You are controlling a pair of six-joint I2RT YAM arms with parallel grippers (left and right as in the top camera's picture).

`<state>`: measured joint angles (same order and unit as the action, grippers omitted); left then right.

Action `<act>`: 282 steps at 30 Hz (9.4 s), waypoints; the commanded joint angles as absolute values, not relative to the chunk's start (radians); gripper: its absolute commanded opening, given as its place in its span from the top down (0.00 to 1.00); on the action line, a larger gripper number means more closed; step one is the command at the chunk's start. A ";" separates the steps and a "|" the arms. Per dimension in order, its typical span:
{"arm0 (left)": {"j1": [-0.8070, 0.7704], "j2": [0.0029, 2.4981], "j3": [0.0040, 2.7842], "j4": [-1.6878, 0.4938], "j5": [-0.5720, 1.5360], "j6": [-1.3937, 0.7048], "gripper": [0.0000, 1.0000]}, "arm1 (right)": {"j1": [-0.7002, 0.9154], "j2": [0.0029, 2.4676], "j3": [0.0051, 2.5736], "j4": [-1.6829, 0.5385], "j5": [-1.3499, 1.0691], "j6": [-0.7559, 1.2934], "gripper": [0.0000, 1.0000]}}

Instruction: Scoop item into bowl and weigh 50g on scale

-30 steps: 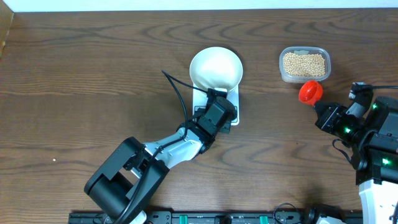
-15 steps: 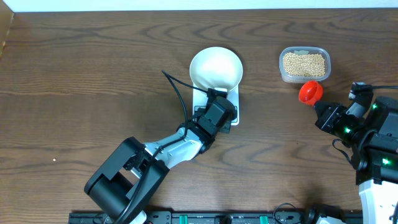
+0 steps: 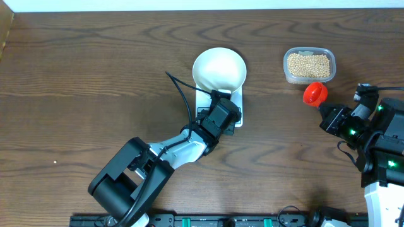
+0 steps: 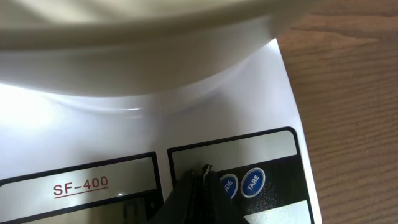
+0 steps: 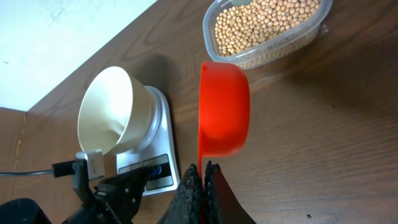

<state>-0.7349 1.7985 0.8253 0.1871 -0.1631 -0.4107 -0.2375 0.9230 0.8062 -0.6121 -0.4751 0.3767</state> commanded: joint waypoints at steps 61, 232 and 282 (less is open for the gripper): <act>-0.730 1.902 0.815 -0.004 -0.256 -0.457 0.93 | -0.244 0.921 0.823 -0.625 -0.471 0.358 0.99; -0.728 1.885 0.862 0.025 -0.203 -0.316 0.93 | -0.244 0.921 0.823 -0.630 -0.469 0.343 0.99; -0.731 1.887 0.864 -0.005 -0.164 -0.379 0.93 | -0.244 0.921 0.823 -0.632 -0.469 0.342 0.99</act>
